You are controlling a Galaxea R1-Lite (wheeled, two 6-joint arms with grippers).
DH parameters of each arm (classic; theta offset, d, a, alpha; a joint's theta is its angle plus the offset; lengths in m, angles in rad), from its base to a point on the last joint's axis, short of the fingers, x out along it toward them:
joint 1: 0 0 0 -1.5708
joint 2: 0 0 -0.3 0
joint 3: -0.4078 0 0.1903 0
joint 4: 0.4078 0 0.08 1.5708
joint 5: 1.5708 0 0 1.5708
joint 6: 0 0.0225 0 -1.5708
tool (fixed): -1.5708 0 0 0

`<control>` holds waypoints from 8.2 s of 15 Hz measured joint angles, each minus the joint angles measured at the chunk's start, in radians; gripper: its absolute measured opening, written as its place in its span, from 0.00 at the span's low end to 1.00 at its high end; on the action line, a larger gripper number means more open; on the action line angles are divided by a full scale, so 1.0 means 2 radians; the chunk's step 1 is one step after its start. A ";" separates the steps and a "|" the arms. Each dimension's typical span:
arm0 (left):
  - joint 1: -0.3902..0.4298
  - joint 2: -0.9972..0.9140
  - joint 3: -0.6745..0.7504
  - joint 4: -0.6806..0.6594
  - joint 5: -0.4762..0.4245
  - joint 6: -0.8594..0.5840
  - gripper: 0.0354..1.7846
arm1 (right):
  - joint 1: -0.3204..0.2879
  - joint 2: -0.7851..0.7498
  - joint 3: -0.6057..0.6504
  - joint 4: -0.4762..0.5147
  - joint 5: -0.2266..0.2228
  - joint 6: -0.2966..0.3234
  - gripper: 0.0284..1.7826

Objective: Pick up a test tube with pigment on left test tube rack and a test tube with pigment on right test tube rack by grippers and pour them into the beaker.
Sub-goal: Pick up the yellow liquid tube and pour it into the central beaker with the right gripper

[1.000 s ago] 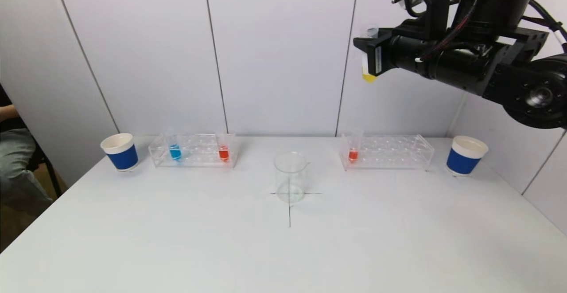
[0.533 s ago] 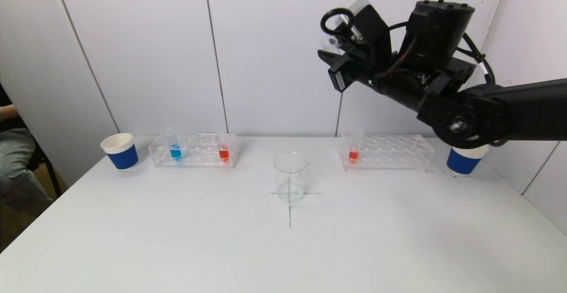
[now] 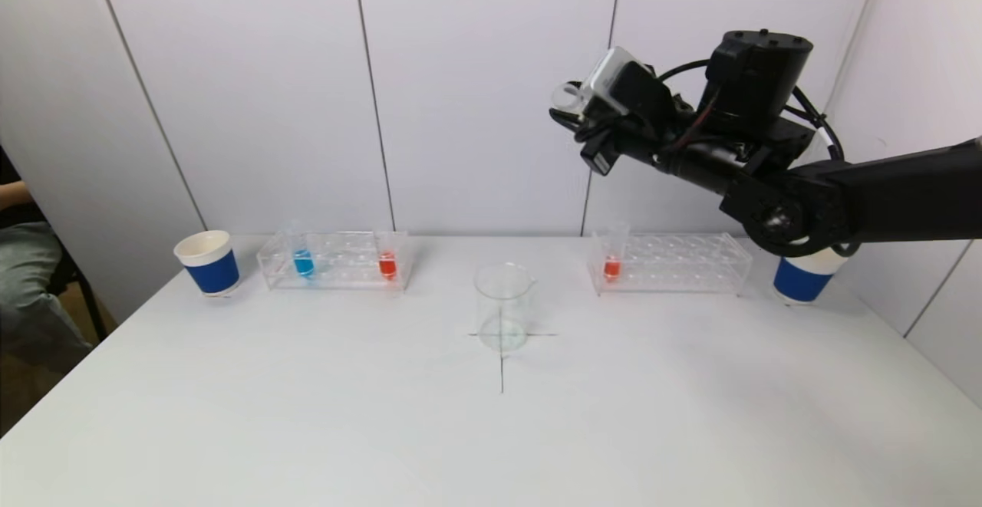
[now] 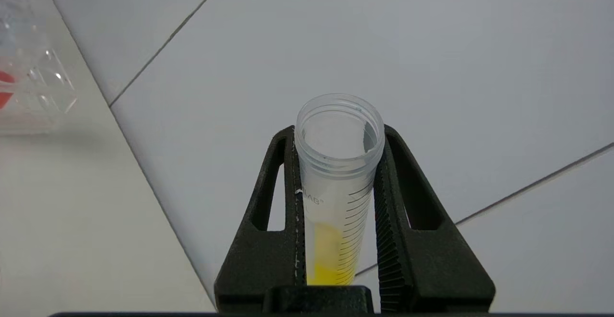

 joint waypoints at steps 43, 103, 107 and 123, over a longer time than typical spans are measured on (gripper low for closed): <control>0.000 0.000 0.000 0.000 0.000 0.000 0.99 | 0.009 0.079 0.094 -0.117 0.156 -0.250 0.25; 0.000 0.000 0.000 0.000 0.000 0.000 0.99 | 0.003 0.100 0.035 0.059 0.130 -0.495 0.25; 0.000 0.000 0.000 0.000 0.000 0.000 0.99 | 0.005 0.094 0.034 0.080 0.116 -0.518 0.25; 0.000 0.000 0.000 0.000 0.000 0.000 0.99 | 0.024 0.081 0.011 0.126 0.089 -0.594 0.25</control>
